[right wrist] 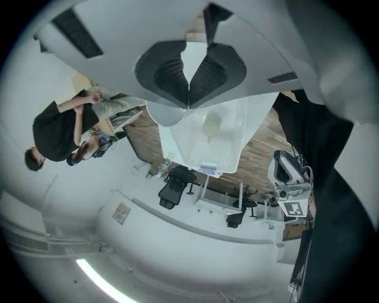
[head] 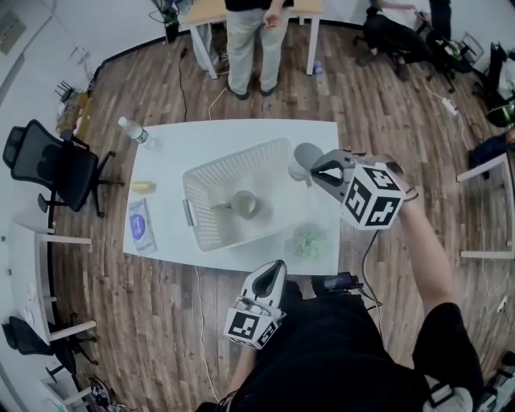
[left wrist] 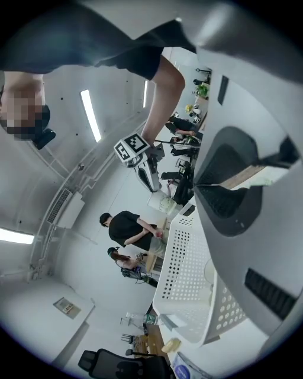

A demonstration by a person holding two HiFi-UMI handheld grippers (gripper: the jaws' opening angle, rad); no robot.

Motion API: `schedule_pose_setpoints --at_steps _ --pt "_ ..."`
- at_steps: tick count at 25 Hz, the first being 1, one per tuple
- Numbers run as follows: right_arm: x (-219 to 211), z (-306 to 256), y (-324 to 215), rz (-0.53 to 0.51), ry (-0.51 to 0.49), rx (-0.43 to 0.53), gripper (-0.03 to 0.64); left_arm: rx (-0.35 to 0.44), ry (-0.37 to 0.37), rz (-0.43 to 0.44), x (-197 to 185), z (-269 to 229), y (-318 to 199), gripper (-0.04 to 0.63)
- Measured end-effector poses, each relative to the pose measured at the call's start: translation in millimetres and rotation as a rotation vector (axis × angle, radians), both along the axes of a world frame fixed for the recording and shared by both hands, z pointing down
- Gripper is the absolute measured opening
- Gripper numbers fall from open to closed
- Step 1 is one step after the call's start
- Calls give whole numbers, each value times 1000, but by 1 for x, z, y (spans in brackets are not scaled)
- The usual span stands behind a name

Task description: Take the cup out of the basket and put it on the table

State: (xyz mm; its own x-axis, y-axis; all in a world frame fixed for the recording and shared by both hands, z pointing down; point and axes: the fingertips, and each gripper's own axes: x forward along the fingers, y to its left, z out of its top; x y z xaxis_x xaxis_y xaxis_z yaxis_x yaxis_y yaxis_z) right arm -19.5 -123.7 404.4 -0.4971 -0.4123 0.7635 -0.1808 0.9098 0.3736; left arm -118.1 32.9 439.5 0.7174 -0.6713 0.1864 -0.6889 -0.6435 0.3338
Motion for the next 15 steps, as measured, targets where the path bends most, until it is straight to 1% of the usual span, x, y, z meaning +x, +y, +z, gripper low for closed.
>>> schedule_pose_setpoints --at_steps 2,4,6,10,13,15 --pt "25 -6 1 39 12 81 31 1 -8 5 9 -1 -1 11" --pt "50 -2 0 77 82 166 31 2 -13 5 17 -2 -3 12" --pt "72 12 -2 104 145 215 31 0 -17 1 25 -4 -4 11" --pt "98 71 -10 123 218 253 31 -15 -37 -2 46 -2 -2 11" --pt "101 128 -14 107 248 274 31 -25 -54 -18 61 0 2 11" --pt "96 167 -12 84 261 253 31 -32 -70 -39 65 1 5 11"
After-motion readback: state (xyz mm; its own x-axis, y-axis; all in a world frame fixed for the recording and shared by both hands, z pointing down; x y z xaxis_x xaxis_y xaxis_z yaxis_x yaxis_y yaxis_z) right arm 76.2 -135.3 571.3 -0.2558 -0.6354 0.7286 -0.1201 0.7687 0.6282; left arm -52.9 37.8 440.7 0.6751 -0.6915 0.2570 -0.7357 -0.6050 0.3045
